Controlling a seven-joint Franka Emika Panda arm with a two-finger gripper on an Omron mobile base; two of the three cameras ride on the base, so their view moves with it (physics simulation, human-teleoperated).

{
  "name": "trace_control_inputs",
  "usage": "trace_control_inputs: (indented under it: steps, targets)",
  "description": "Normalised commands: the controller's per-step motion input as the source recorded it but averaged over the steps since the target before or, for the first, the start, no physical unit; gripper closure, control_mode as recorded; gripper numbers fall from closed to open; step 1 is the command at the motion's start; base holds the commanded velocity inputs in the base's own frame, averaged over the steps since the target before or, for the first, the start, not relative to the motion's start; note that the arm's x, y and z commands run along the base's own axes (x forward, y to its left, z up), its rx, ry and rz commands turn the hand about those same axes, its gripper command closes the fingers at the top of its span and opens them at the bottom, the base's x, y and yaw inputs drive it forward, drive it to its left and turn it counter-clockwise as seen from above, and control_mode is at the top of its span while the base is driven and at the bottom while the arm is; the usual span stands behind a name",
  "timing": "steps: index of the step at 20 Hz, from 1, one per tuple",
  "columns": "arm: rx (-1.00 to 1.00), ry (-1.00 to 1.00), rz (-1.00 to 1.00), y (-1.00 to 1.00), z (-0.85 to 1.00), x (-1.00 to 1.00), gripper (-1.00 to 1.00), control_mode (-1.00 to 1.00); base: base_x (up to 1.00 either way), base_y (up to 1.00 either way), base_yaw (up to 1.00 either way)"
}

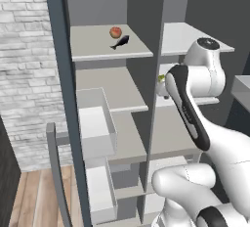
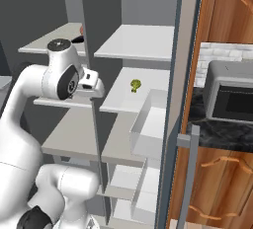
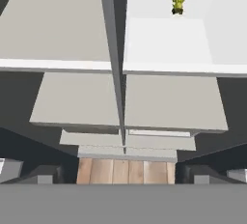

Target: Pick up the frozen fish from the freezer, place it on any shelf in the fridge, and close the fridge and freezer doors when done.

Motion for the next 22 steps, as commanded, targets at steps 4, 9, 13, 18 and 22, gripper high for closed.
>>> trace_control_inputs:
  steps: [4,9,13,18,22]
  targets:
    - [0.06,-0.15,-0.13,-0.36,-0.14,-0.11,-1.0,-1.0,0.0,0.0,0.0]
    - [0.0,0.0,0.0,0.0,0.0,0.0,-1.0,-1.0,0.0,0.0,0.0]
    - [0.0,0.0,0.0,0.08,0.0,-0.05,-1.0,-1.0,0.0,0.0,0.0]
    - [0.0,0.0,0.0,0.15,0.0,-0.03,-1.0,-1.0,0.0,0.0,0.0]
    - [0.0,0.0,0.0,0.0,0.0,0.0,-1.0,-1.0,0.0,0.0,0.0]
